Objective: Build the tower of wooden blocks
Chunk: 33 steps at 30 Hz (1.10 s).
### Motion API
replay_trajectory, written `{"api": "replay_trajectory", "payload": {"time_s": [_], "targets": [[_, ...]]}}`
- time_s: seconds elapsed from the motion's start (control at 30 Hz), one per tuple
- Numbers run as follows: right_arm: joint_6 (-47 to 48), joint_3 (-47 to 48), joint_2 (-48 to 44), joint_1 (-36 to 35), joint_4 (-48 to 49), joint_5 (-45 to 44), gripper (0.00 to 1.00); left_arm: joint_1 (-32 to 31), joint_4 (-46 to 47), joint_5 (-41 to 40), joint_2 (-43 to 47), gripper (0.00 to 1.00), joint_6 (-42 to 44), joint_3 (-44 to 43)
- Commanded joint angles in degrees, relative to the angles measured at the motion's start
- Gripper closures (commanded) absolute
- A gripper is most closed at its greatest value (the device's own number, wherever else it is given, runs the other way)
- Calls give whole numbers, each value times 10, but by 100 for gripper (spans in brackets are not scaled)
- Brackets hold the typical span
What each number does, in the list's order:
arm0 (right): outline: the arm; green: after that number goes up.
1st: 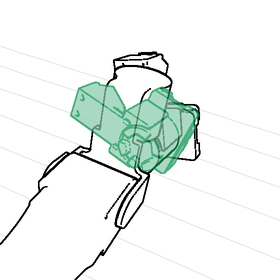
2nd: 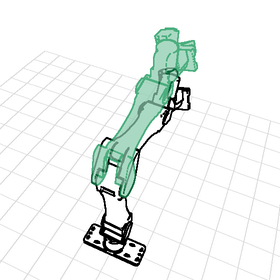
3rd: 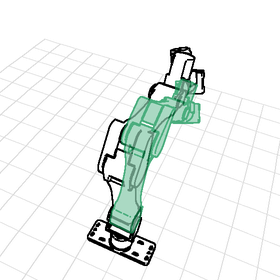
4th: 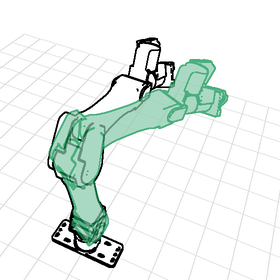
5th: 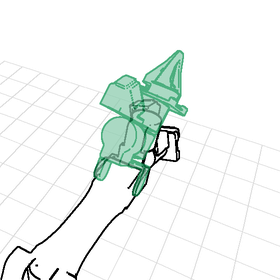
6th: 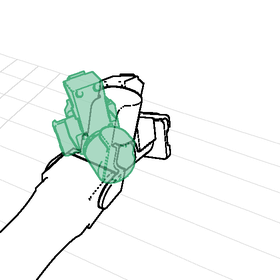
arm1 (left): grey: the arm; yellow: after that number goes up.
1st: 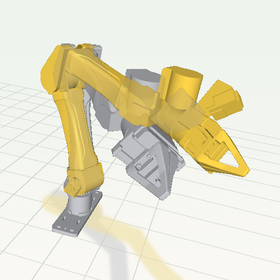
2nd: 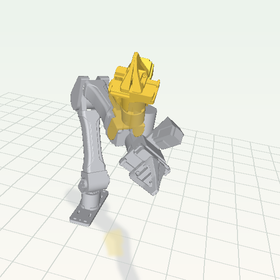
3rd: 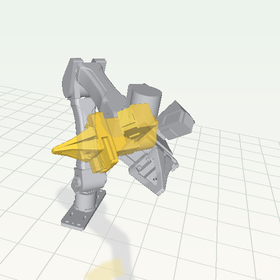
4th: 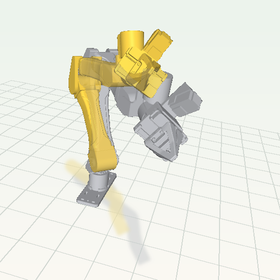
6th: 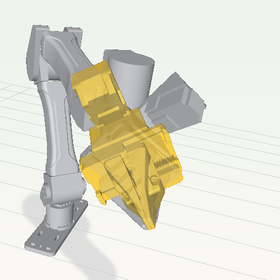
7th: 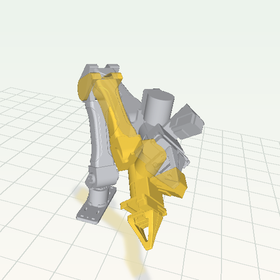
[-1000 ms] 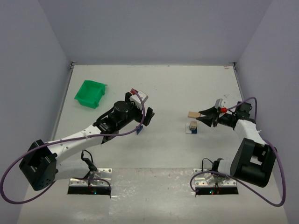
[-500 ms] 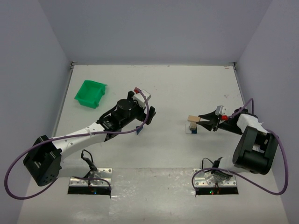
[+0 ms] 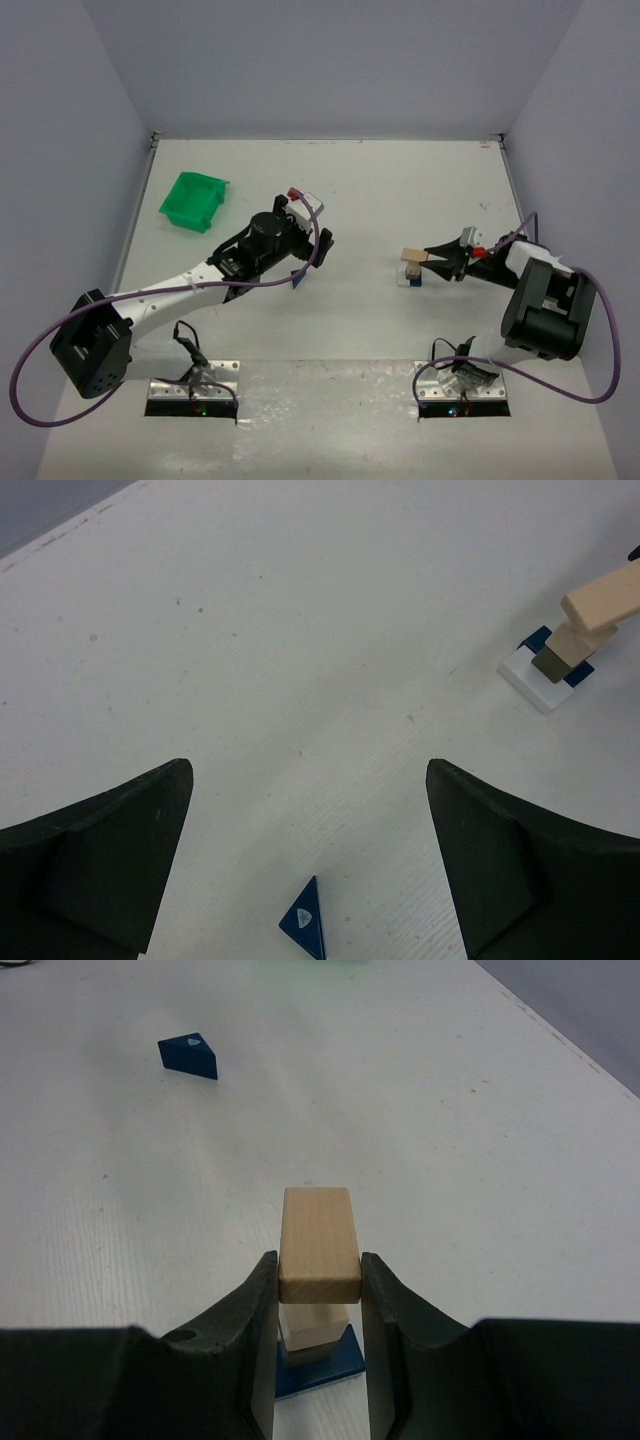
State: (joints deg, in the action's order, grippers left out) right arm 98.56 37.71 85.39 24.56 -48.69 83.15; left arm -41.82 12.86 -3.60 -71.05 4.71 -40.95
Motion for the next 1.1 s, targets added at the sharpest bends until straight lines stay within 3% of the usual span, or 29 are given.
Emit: {"api": "replay_trajectory", "payload": {"time_s": [0.0, 0.33, 1.07], "targets": [[3, 19, 7, -2, 2, 12, 91, -3, 24, 1, 1, 0, 10, -26], [13, 31, 34, -3, 0, -51, 87, -3, 20, 0, -1, 0, 14, -30], [32, 38, 47, -8, -10, -62, 79, -3, 15, 10, -13, 0, 21, -40]]}}
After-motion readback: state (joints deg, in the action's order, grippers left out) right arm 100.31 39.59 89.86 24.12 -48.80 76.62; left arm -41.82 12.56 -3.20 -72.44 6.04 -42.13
